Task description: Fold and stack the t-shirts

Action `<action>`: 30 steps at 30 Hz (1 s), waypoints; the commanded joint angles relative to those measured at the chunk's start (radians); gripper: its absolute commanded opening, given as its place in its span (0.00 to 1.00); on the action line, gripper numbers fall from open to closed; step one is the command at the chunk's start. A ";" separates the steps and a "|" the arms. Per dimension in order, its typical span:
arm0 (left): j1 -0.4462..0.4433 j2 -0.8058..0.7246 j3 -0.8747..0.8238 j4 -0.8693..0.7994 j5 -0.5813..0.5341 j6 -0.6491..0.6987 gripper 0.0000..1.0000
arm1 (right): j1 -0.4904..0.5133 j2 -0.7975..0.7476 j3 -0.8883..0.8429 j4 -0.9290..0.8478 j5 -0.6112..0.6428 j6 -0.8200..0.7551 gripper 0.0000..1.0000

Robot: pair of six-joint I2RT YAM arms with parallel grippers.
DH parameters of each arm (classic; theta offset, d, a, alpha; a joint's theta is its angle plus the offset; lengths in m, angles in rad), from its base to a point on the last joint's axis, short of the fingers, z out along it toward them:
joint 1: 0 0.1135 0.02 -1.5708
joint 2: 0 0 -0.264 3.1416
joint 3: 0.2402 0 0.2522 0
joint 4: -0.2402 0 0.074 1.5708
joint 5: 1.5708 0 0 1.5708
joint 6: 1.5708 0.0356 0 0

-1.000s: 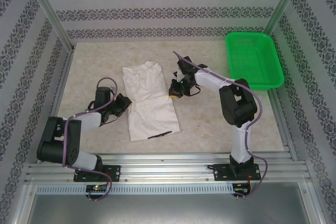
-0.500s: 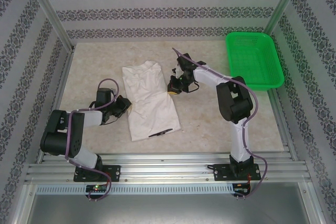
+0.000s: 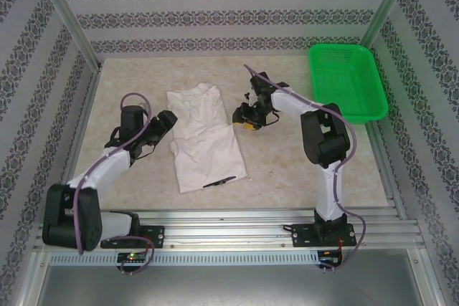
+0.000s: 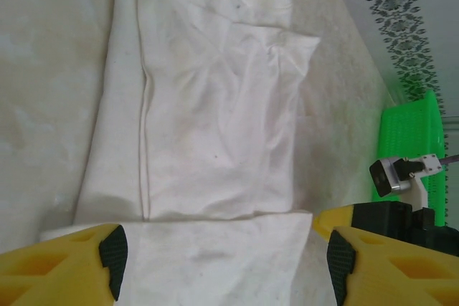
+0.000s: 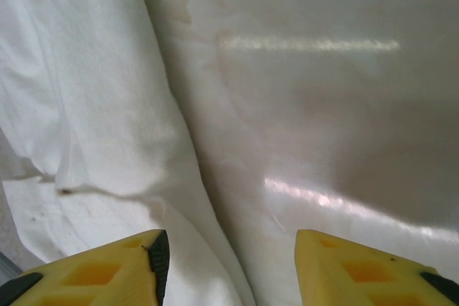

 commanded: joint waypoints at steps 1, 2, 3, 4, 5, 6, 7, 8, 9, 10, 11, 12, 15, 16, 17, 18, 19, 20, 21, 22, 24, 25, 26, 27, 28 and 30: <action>-0.059 -0.119 -0.016 -0.299 -0.039 0.014 0.74 | 0.007 -0.139 -0.108 -0.056 0.014 -0.011 0.53; -0.087 -0.163 -0.036 -0.353 -0.053 -0.006 0.74 | 0.012 -0.173 -0.151 -0.052 0.011 -0.012 0.54; -0.111 -0.198 -0.054 -0.398 -0.062 -0.029 0.73 | 0.016 -0.201 -0.192 -0.052 0.010 -0.010 0.55; -0.144 -0.246 -0.077 -0.441 -0.072 -0.060 0.73 | 0.022 -0.233 -0.239 -0.052 0.004 -0.008 0.55; -0.186 -0.292 -0.105 -0.462 -0.080 -0.095 0.72 | 0.028 -0.262 -0.283 -0.049 -0.011 -0.004 0.56; -0.222 -0.326 -0.127 -0.474 -0.092 -0.131 0.72 | 0.036 -0.283 -0.316 -0.047 -0.023 -0.003 0.56; -0.266 -0.356 -0.153 -0.479 -0.101 -0.174 0.72 | 0.048 -0.306 -0.354 -0.051 -0.030 -0.005 0.57; -0.305 -0.369 -0.173 -0.478 -0.103 -0.211 0.70 | 0.058 -0.325 -0.387 -0.053 -0.036 -0.007 0.57; -0.340 -0.370 -0.186 -0.486 -0.109 -0.238 0.69 | 0.068 -0.338 -0.412 -0.053 -0.041 -0.006 0.57; -0.382 -0.367 -0.196 -0.492 -0.124 -0.264 0.68 | 0.076 -0.350 -0.442 -0.050 -0.047 -0.001 0.57; -0.421 -0.363 -0.205 -0.488 -0.140 -0.286 0.68 | 0.082 -0.361 -0.469 -0.043 -0.053 0.004 0.57; -0.451 -0.357 -0.213 -0.478 -0.150 -0.307 0.68 | 0.088 -0.369 -0.491 -0.032 -0.061 0.008 0.57; -0.508 -0.336 -0.231 -0.497 -0.176 -0.363 0.63 | 0.105 -0.373 -0.528 -0.008 -0.084 0.015 0.57; -0.524 -0.331 -0.232 -0.510 -0.190 -0.375 0.62 | 0.114 -0.367 -0.532 -0.007 -0.083 0.015 0.57; -0.538 -0.328 -0.236 -0.510 -0.201 -0.387 0.61 | 0.121 -0.363 -0.536 -0.004 -0.082 0.015 0.57; -0.544 -0.323 -0.237 -0.510 -0.204 -0.399 0.60 | 0.128 -0.360 -0.540 0.003 -0.083 0.017 0.57; -0.551 -0.317 -0.233 -0.521 -0.212 -0.405 0.58 | 0.132 -0.357 -0.543 0.010 -0.083 0.019 0.57; -0.559 -0.315 -0.225 -0.549 -0.226 -0.412 0.56 | 0.135 -0.354 -0.546 0.014 -0.081 0.020 0.57; -0.567 -0.313 -0.217 -0.580 -0.238 -0.418 0.55 | 0.137 -0.349 -0.549 0.016 -0.082 0.022 0.57; -0.575 -0.317 -0.212 -0.609 -0.253 -0.426 0.55 | 0.138 -0.346 -0.554 0.019 -0.084 0.023 0.57; -0.585 -0.330 -0.224 -0.612 -0.271 -0.450 0.55 | 0.141 -0.345 -0.569 0.039 -0.087 0.027 0.57; -0.585 -0.330 -0.234 -0.603 -0.269 -0.462 0.55 | 0.142 -0.339 -0.575 0.045 -0.090 0.031 0.57; -0.587 -0.323 -0.237 -0.604 -0.272 -0.471 0.55 | 0.143 -0.333 -0.576 0.046 -0.090 0.031 0.57; -0.591 -0.315 -0.235 -0.609 -0.279 -0.476 0.55 | 0.143 -0.328 -0.576 0.048 -0.089 0.029 0.57; -0.594 -0.303 -0.230 -0.613 -0.294 -0.478 0.55 | 0.143 -0.324 -0.576 0.054 -0.087 0.029 0.57; -0.595 -0.285 -0.226 -0.579 -0.331 -0.481 0.55 | 0.143 -0.317 -0.573 0.062 -0.086 0.029 0.57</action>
